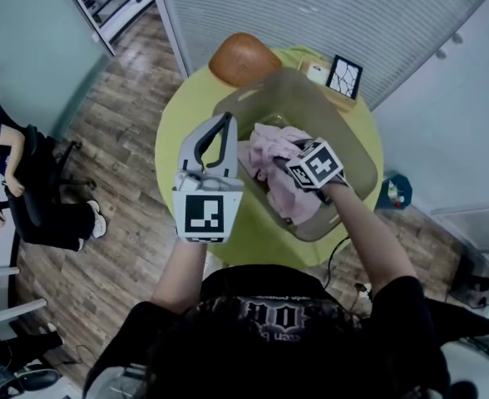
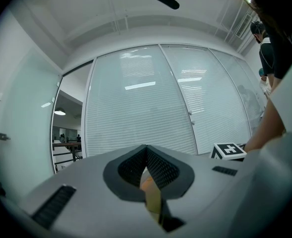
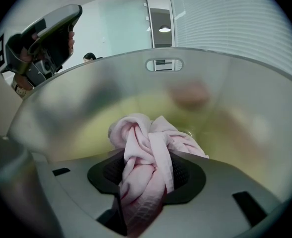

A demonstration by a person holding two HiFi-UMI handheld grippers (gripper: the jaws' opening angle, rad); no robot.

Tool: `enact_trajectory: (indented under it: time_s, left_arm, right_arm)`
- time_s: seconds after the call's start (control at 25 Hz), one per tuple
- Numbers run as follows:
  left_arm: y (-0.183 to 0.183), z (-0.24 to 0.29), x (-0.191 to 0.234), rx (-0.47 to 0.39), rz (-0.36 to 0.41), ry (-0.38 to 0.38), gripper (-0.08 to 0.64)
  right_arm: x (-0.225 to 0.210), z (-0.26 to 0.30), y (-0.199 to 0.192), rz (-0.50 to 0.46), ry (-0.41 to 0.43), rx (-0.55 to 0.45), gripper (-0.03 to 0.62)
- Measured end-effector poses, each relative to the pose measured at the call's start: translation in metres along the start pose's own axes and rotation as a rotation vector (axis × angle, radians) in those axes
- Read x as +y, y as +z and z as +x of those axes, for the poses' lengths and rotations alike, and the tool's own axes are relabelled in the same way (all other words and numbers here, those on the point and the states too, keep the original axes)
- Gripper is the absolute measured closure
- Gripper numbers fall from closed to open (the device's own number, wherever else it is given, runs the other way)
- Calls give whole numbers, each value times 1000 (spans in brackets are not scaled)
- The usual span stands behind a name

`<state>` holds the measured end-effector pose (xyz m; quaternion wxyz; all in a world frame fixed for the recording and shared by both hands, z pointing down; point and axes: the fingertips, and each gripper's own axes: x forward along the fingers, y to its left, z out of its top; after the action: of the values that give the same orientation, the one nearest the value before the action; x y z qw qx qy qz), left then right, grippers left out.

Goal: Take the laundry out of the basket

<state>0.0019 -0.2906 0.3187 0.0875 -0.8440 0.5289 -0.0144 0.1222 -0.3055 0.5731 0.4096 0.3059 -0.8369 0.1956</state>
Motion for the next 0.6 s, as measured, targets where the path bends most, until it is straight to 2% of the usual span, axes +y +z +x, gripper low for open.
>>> enact_trajectory:
  time_s: [0.24,0.6]
  left_arm:
    - [0,-2,-1,0,1,1,561]
    - [3,-5,-2,-5,5,2,561]
  right_arm:
    - [-1,-5,2,-38,-6,-3,434]
    - [1,-13,12,-110,-59,-24,489]
